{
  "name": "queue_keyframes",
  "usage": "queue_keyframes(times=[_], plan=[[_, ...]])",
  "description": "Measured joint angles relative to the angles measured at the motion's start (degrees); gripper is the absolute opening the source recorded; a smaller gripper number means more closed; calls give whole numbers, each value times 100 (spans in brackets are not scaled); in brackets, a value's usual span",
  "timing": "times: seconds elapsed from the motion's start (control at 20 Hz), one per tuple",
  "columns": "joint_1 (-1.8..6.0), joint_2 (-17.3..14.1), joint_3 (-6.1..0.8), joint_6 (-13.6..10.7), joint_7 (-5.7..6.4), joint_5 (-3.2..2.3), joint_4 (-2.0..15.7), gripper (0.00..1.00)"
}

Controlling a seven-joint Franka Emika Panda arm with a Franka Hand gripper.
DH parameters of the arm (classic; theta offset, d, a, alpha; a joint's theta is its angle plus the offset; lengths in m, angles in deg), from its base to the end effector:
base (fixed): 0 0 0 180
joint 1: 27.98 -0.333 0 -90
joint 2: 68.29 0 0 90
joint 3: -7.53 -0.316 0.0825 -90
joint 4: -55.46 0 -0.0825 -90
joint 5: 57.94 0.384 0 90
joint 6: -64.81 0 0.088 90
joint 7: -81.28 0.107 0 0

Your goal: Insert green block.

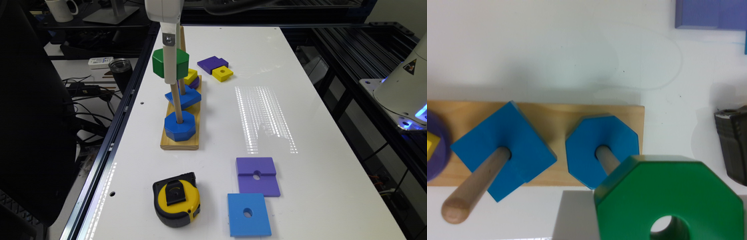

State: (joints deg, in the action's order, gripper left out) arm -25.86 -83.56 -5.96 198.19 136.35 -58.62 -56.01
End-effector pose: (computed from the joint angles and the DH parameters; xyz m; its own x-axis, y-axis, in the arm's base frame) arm 0.6087 0.1154 0.3607 0.7185 -0.6949 0.0278 -0.6867 -0.7152 -0.1304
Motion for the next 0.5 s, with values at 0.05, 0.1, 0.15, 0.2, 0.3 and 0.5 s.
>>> queue_keyframes(times=[0.05,0.1,0.15,0.2,0.3,0.5], plan=[[0,-12,2,1,-1,-1,17,0],[0,-32,3,1,-1,-3,44,0],[0,-51,3,1,-1,-5,69,0],[1,-69,3,1,-1,-8,93,0],[0,-95,4,1,-1,-13,128,0],[-1,-112,3,1,-1,-21,150,0]])
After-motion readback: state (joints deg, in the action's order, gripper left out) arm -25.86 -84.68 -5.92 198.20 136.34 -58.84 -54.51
